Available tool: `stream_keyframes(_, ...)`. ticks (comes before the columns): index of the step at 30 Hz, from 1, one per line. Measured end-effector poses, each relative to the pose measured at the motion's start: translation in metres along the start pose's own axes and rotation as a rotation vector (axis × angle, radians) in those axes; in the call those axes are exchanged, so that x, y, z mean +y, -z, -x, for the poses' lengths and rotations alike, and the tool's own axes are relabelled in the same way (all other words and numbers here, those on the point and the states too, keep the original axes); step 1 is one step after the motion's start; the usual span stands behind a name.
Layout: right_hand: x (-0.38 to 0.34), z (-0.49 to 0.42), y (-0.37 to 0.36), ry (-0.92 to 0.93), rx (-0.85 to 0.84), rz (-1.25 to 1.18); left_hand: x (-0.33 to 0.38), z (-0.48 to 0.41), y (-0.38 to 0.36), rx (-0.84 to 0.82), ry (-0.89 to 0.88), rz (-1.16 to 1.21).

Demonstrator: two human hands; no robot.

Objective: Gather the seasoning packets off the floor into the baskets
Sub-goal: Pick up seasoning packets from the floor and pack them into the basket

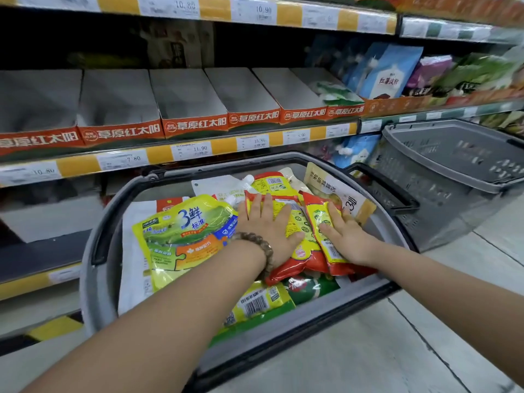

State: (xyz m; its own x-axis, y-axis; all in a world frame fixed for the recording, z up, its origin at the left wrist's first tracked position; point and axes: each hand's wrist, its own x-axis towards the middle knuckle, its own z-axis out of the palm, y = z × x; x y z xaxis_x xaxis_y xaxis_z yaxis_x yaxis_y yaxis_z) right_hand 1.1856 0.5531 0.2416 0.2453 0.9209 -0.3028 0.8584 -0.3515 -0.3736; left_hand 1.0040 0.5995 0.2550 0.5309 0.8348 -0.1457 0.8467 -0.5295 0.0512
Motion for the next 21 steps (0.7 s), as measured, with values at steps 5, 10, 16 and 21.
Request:
stream_keyframes(5,-0.005,0.005,-0.001,-0.031,-0.017,0.092,0.004,0.002,0.001,-0.006,0.004,-0.018)
stream_keyframes(10,-0.011,0.016,0.009,-0.094,-0.116,0.134,-0.008,0.017,0.014,-0.039,-0.046,0.059)
stream_keyframes(16,-0.068,0.06,0.019,0.107,0.128,0.262,-0.043,0.078,0.032,0.172,0.001,0.33)
stream_keyframes(21,-0.181,0.101,-0.012,0.478,0.183,0.224,-0.112,0.156,0.043,0.36,0.178,0.412)
